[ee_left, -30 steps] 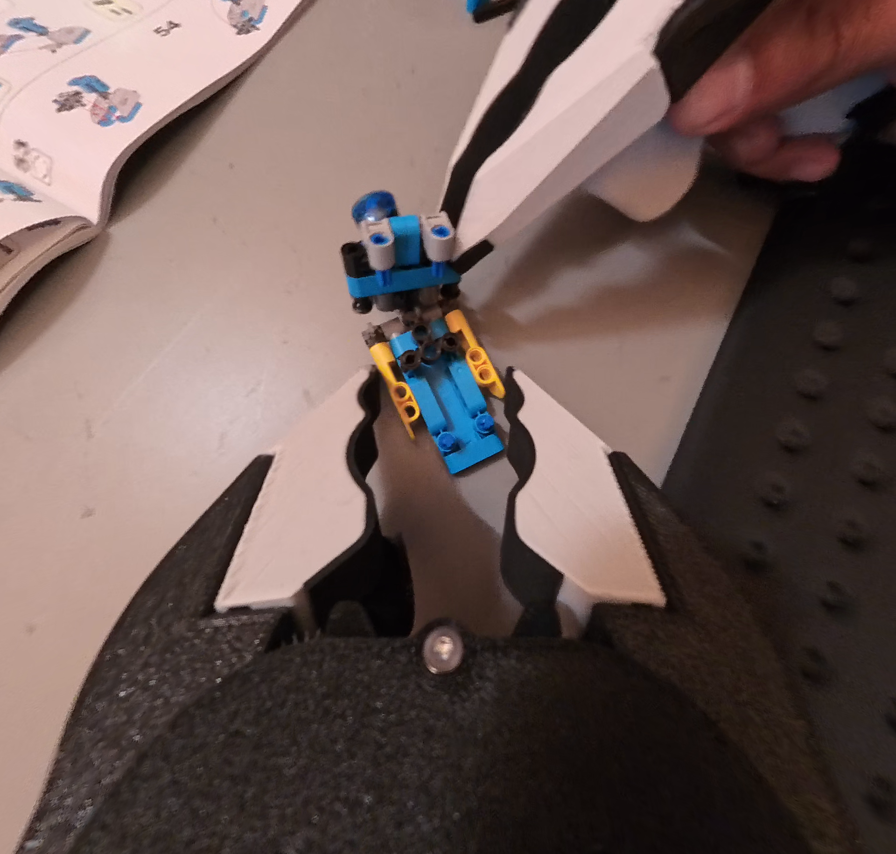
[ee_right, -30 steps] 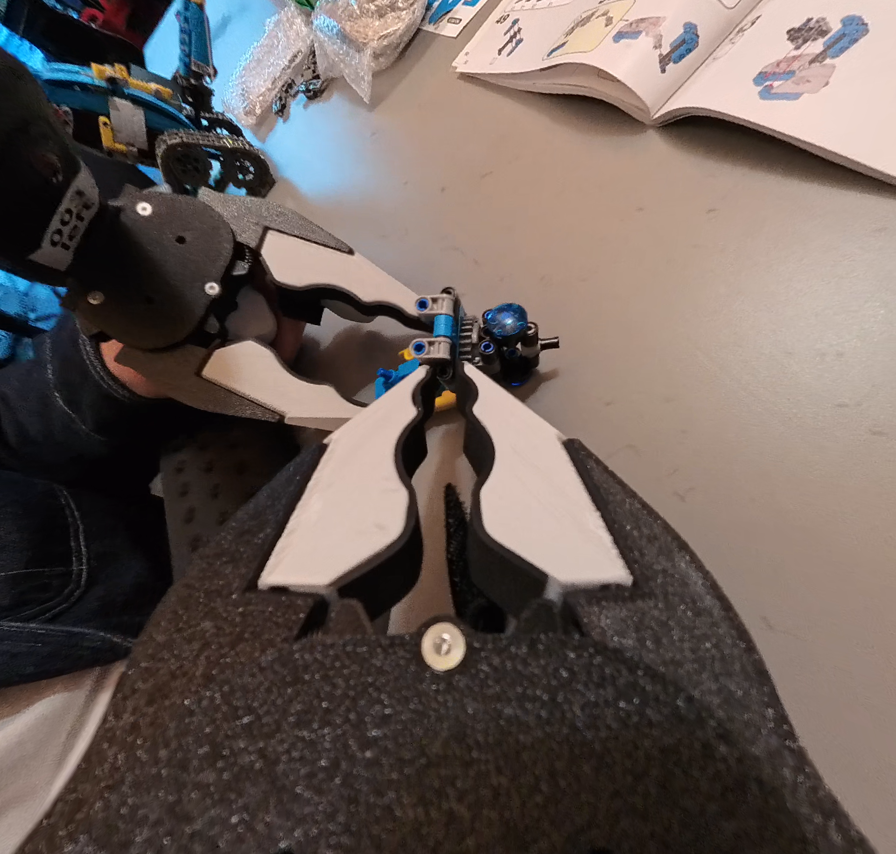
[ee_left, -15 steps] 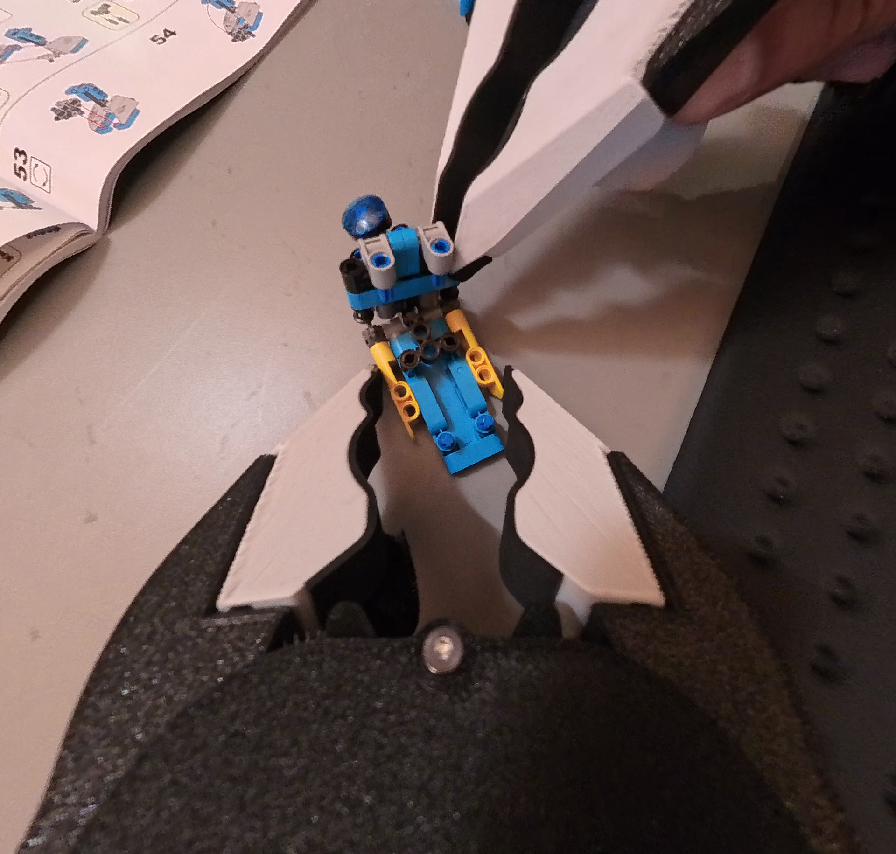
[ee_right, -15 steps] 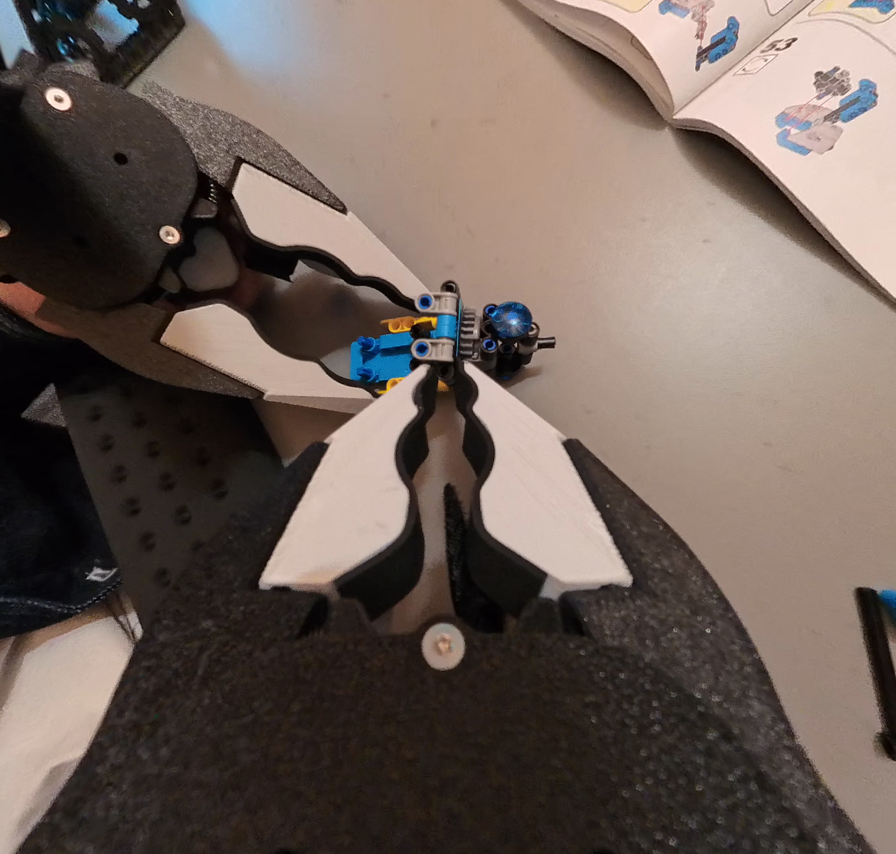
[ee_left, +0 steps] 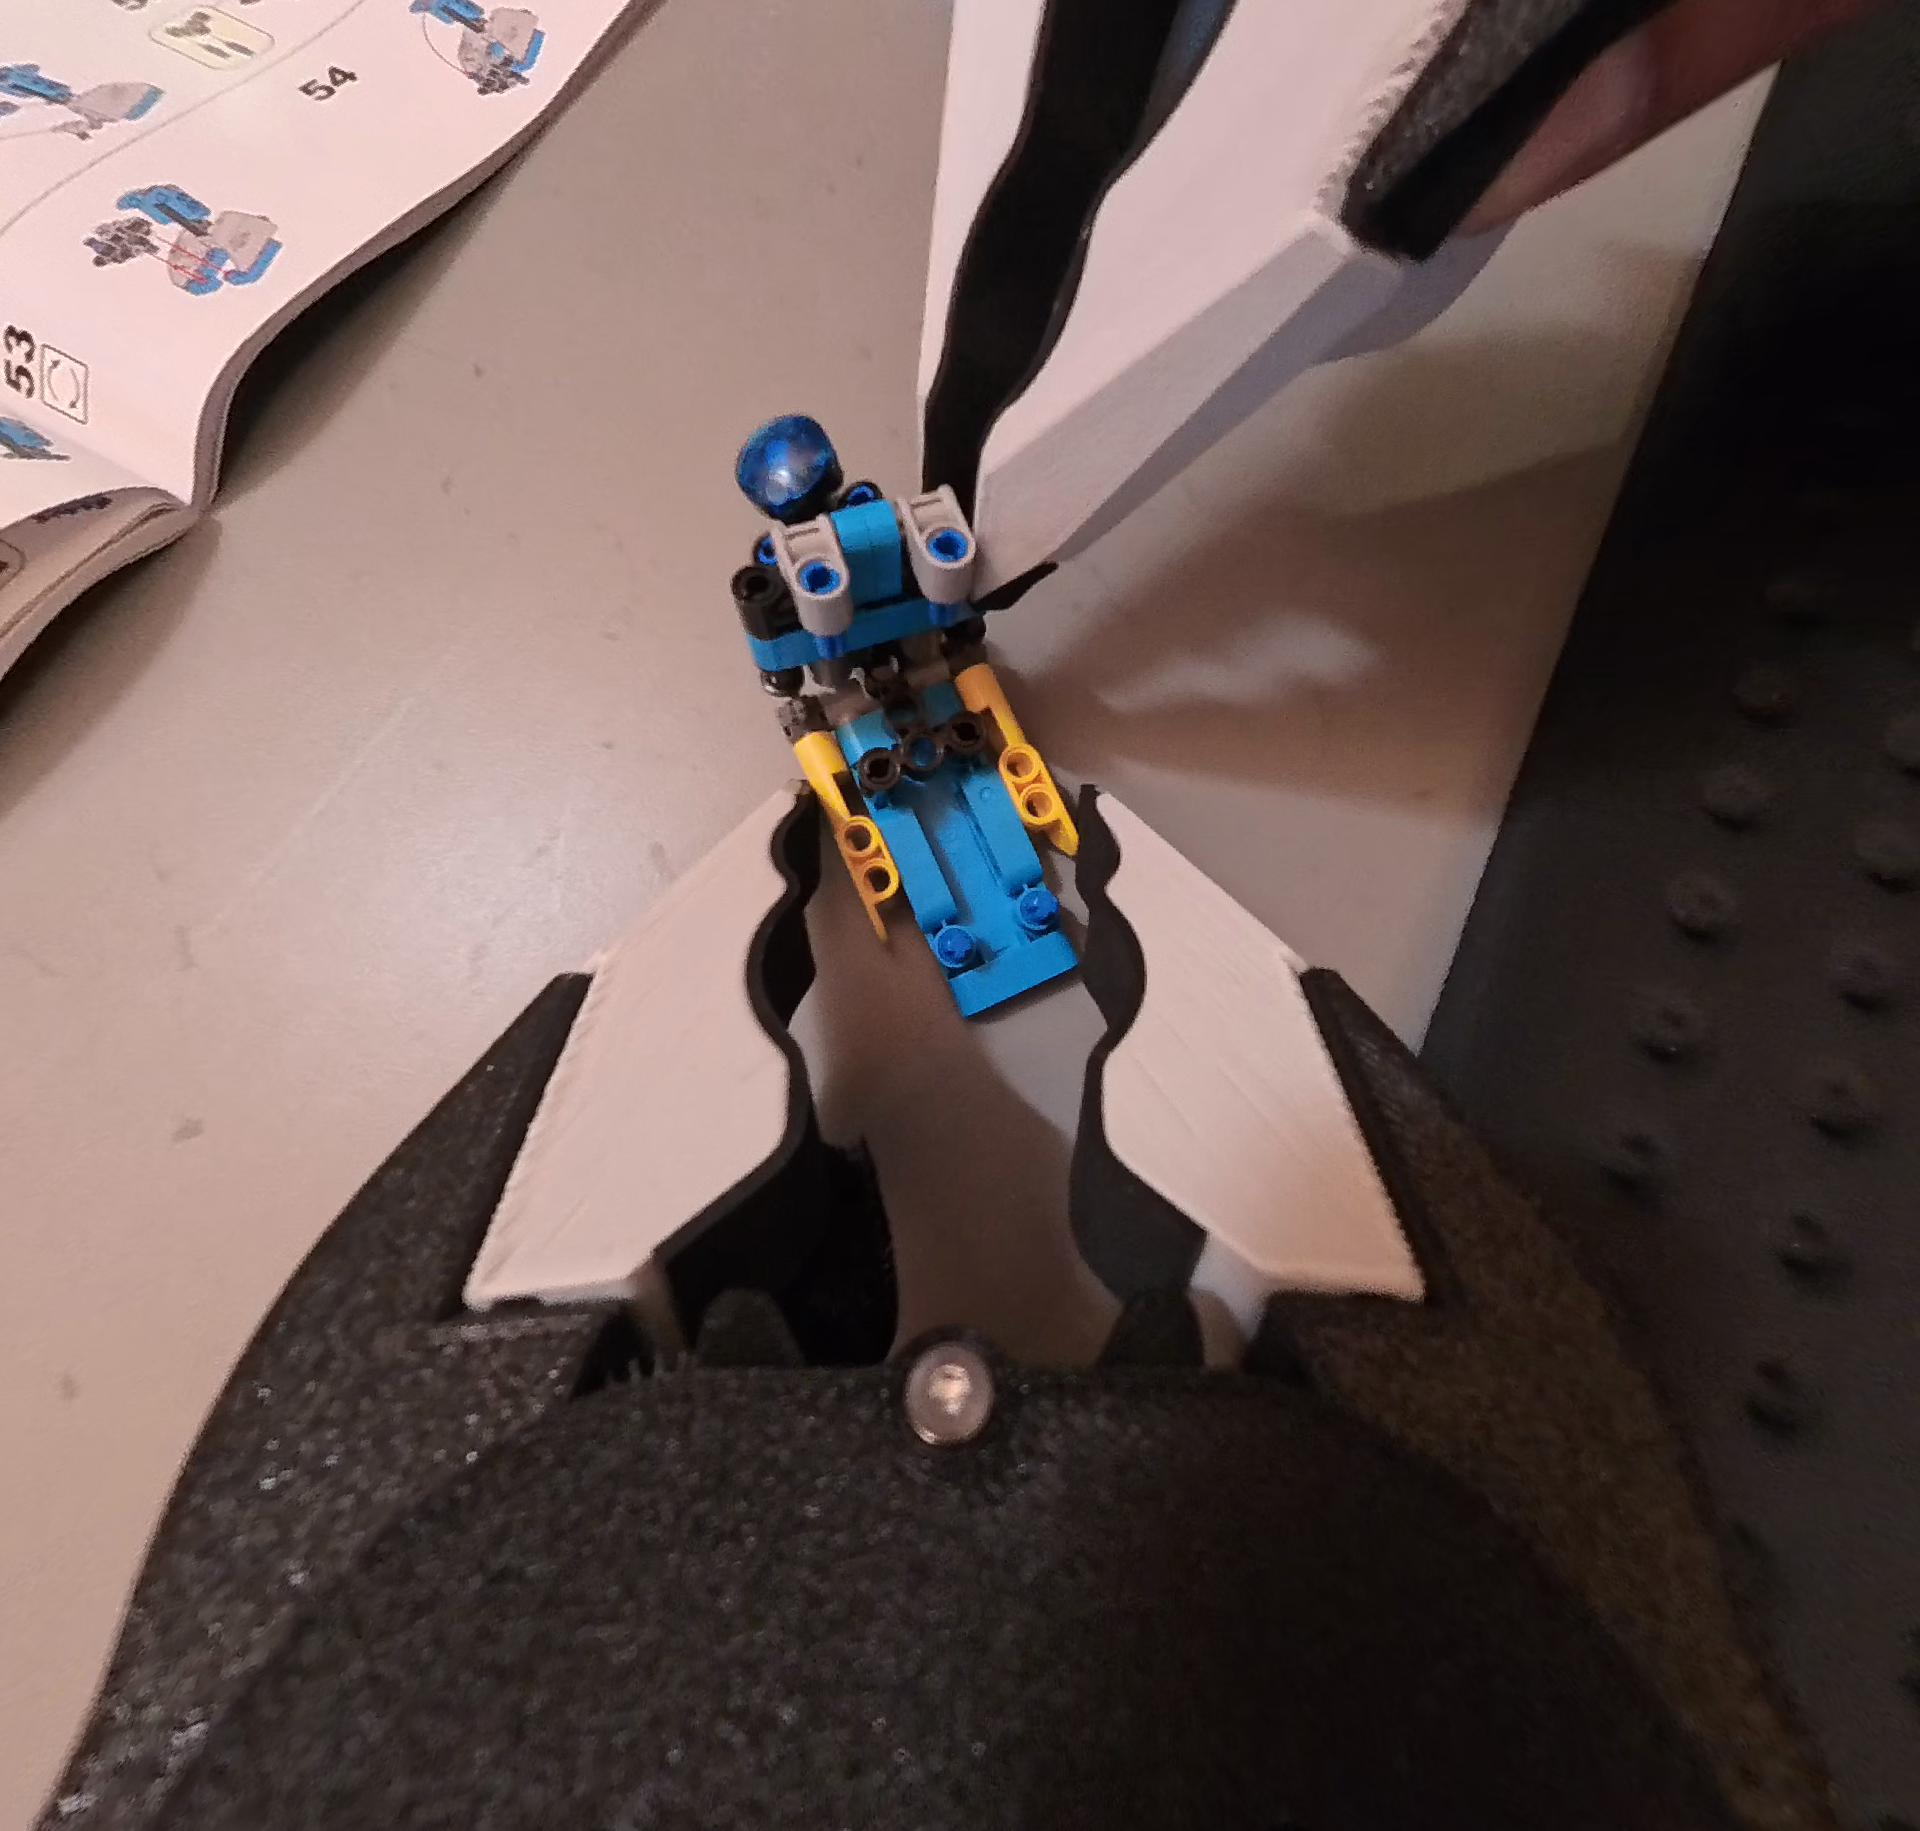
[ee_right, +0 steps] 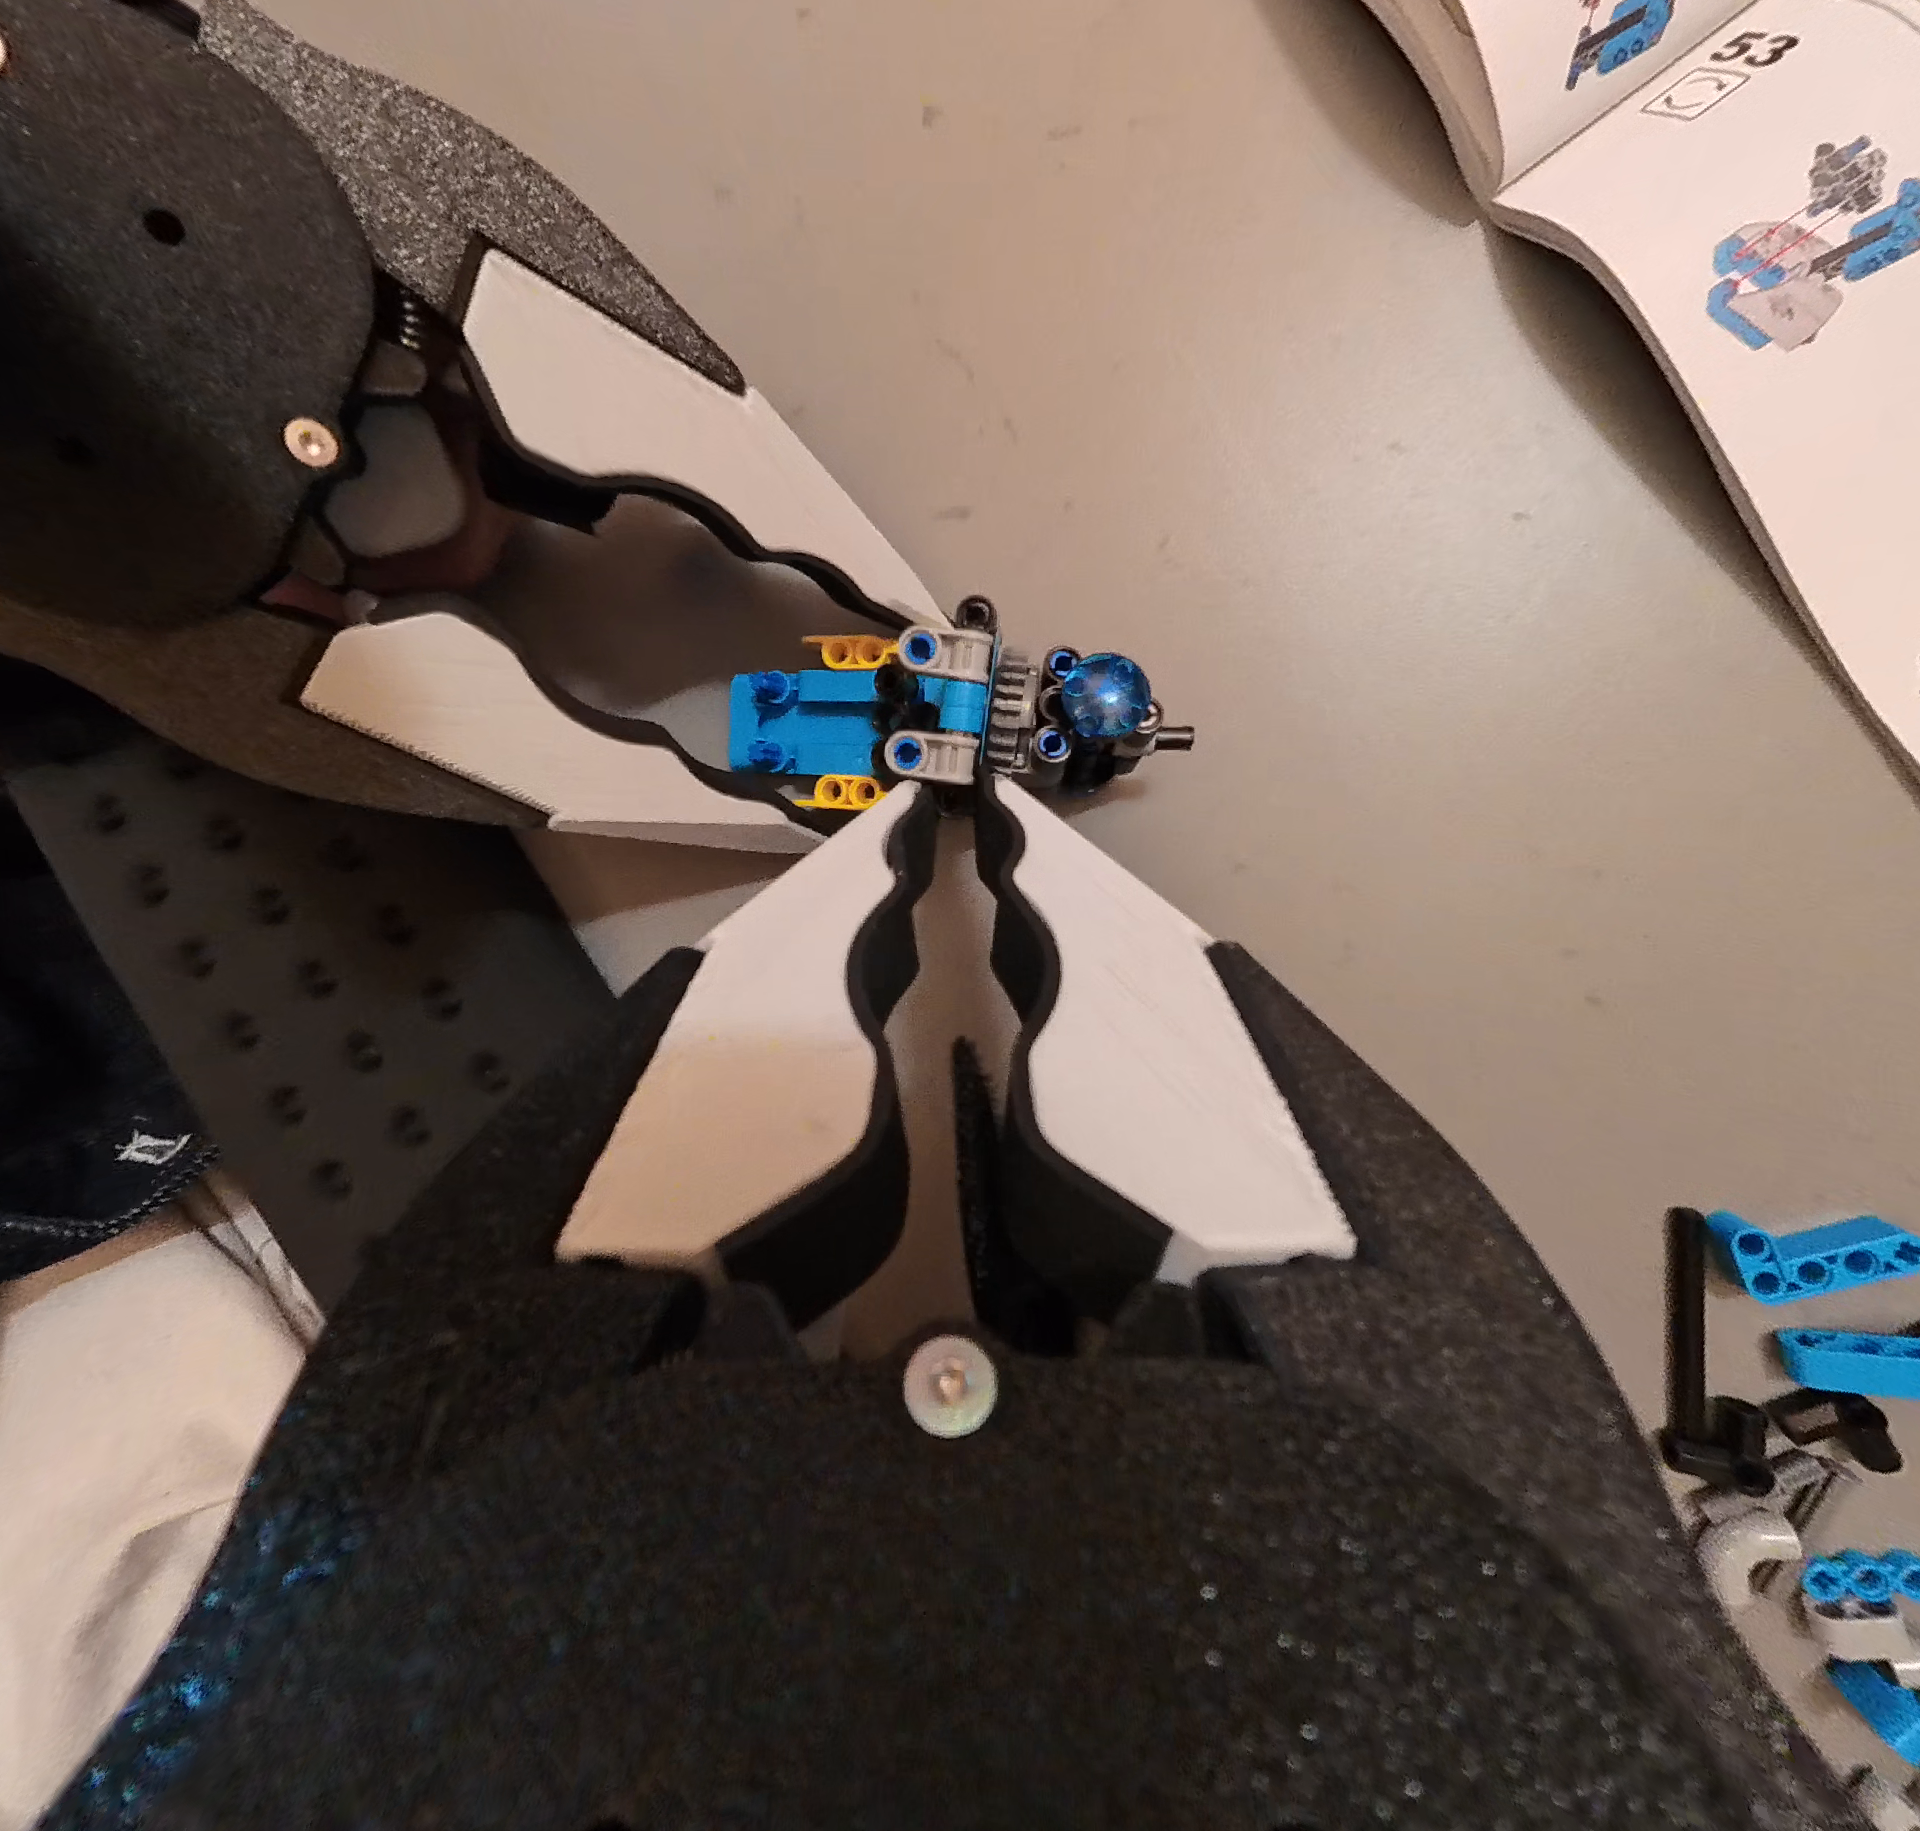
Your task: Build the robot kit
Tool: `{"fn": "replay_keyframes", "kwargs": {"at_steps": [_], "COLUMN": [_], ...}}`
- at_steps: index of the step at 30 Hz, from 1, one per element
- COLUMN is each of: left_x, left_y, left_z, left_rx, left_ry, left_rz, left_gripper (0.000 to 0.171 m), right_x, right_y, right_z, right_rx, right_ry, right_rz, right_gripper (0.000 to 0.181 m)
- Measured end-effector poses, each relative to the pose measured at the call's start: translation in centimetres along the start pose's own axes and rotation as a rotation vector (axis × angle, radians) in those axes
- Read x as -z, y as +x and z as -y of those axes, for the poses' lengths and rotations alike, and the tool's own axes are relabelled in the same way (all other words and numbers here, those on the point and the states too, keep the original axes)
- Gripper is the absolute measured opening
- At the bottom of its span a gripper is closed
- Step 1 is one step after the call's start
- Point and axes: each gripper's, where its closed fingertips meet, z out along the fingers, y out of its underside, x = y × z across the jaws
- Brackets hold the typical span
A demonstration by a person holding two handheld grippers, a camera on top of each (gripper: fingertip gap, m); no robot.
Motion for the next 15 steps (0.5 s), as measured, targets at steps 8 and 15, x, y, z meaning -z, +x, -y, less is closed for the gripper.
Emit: {"fn": "replay_keyframes", "kwargs": {"at_steps": [8,15], "left_x": [0.16,0.11], "left_y": [-0.06,-0.06], "left_z": [0.03,-0.04], "left_rx": [0.033,-0.003], "left_ry": [0.009,0.003], "left_rz": [-0.059,-0.051], "left_gripper": [0.049,0.048], "right_x": [0.08,0.13], "right_y": [0.06,-0.04], "right_z": [-0.23,-0.42], "right_rx": [0.059,0.092], "right_ry": [0.004,-0.005], "right_rz": [0.066,0.033], "right_gripper": [0.007,0.007]}}
